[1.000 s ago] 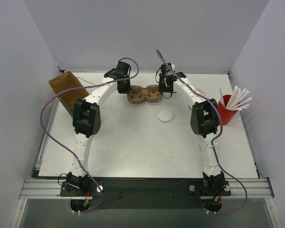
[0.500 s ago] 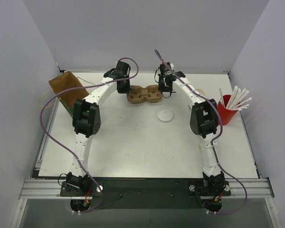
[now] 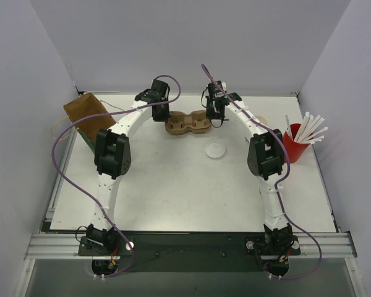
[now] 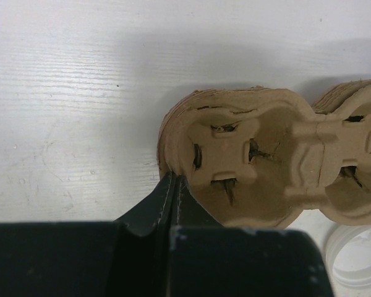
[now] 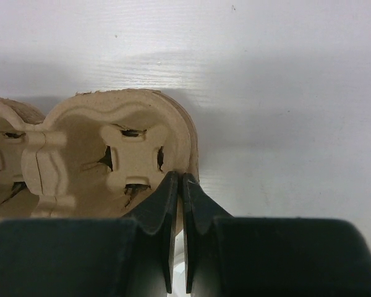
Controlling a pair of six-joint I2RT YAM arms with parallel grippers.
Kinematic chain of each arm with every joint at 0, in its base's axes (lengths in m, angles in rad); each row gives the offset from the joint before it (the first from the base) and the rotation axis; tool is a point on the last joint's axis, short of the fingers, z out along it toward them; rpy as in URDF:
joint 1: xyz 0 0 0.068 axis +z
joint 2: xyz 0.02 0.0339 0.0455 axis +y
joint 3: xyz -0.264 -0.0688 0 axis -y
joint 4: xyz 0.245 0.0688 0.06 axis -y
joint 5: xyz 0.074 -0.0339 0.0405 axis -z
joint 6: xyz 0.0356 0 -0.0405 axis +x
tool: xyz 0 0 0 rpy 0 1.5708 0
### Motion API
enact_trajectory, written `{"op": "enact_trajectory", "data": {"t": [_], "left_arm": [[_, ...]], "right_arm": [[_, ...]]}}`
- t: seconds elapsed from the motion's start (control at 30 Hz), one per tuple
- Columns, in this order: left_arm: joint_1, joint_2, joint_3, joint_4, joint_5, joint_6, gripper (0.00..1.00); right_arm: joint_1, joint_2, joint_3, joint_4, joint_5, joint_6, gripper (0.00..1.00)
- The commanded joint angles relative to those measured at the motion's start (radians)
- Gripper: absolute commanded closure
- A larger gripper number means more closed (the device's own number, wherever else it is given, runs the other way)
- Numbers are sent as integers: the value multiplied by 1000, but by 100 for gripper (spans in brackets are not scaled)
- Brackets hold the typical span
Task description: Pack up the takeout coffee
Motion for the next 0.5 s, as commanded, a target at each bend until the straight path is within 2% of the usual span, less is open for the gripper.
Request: {"op": "enact_trajectory", "data": {"t": [0.0, 0.47], "left_arm": [[3, -81, 42, 45, 11, 30, 100], [3, -117, 30, 59, 29, 30, 100]], "right_arm": [[8, -86, 40, -11, 29, -3, 100], [11, -147, 31, -8, 38, -5, 100]]}}
